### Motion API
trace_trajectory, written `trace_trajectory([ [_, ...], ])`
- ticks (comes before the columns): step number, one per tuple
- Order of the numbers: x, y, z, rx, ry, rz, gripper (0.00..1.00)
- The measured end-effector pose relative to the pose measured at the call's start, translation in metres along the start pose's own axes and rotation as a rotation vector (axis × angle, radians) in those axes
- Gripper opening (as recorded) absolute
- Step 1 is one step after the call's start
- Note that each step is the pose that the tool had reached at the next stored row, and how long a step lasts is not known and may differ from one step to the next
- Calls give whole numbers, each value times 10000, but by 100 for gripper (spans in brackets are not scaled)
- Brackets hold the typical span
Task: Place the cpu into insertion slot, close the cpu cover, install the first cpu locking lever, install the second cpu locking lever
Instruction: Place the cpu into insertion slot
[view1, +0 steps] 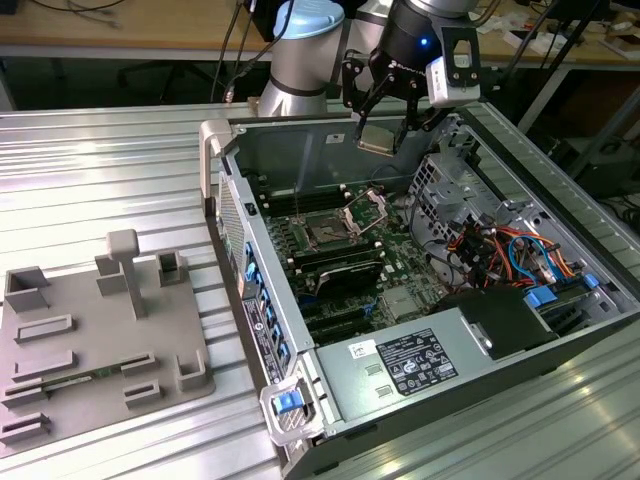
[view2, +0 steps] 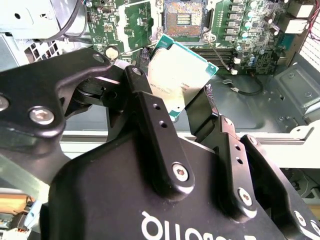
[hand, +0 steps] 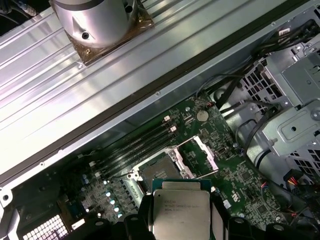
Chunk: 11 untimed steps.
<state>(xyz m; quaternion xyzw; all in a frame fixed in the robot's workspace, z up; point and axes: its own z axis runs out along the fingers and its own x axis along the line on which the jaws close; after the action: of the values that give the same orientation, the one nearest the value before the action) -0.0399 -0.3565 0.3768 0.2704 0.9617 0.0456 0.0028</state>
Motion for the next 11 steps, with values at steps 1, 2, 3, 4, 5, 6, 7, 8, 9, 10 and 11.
trace_trajectory([
  [1, 0, 0, 0, 0, -1, 12, 55],
  [2, 0, 0, 0, -1, -2, 23, 55],
  [3, 0, 0, 0, -1, -3, 33, 55],
  [4, 0, 0, 0, -1, -4, 43, 55],
  [5, 0, 0, 0, -1, -4, 51, 55],
  [6, 0, 0, 0, -2, -5, 61, 55],
  [7, 0, 0, 0, -2, -6, 71, 55],
  [8, 0, 0, 0, -2, -7, 84, 55],
  [9, 0, 0, 0, -3, -9, 95, 55],
  [10, 0, 0, 0, -3, -10, 115, 55],
  [11, 0, 0, 0, -3, -11, 128, 55],
])
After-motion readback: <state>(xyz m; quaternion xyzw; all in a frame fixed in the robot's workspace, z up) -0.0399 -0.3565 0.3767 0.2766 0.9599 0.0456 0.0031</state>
